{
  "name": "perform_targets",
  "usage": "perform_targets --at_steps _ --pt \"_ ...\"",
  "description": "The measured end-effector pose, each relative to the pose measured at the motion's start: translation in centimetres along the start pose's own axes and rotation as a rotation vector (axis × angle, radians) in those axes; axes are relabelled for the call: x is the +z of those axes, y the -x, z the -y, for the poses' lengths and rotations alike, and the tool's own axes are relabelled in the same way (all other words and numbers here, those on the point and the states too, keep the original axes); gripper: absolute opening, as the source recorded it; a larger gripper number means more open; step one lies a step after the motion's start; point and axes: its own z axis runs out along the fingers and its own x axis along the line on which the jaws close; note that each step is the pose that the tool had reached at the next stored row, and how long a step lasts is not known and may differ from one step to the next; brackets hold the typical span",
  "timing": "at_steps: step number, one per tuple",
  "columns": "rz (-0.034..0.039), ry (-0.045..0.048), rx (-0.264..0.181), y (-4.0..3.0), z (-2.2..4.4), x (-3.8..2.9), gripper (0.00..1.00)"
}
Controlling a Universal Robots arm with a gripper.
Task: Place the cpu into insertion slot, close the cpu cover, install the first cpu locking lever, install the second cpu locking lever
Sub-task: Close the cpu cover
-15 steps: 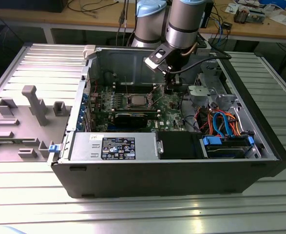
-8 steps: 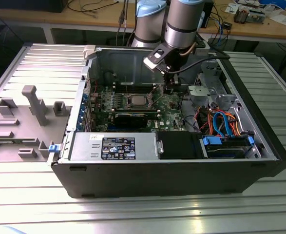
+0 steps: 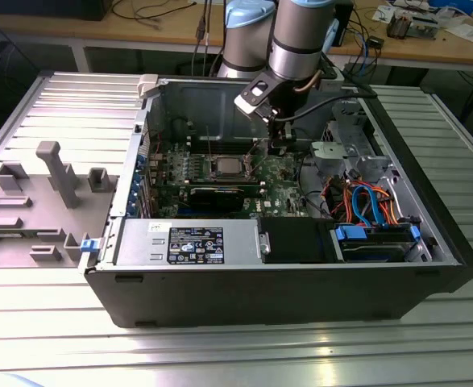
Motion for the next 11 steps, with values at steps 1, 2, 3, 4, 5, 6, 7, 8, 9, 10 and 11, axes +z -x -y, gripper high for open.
perform_targets --at_steps 1,2,3,4,5,6,7,8,9,10,11 --pt "0.0000 0.0000 0.000 -0.01 0.05 0.00 0.11" --pt "-0.0001 0.0000 0.000 -0.01 0.08 0.00 0.11" --pt "0.0000 0.0000 0.000 -0.01 0.12 0.01 0.11" --pt "-0.0001 0.0000 0.000 -0.02 0.15 0.01 0.11" --pt "0.0000 0.0000 0.000 -0.02 0.17 0.01 0.11" --pt "0.0000 0.0000 0.000 -0.02 0.19 0.01 0.11" --pt "0.0000 0.0000 0.000 -0.02 0.19 0.01 0.11" --pt "0.0000 0.0000 0.000 -0.02 0.19 0.01 0.11" --pt "0.0001 0.0000 0.000 -0.02 0.20 0.00 0.11" --pt "0.0000 0.0000 0.000 -0.06 0.65 0.01 0.11" --pt "0.0000 -0.0001 0.000 -0.08 0.90 0.01 0.11"
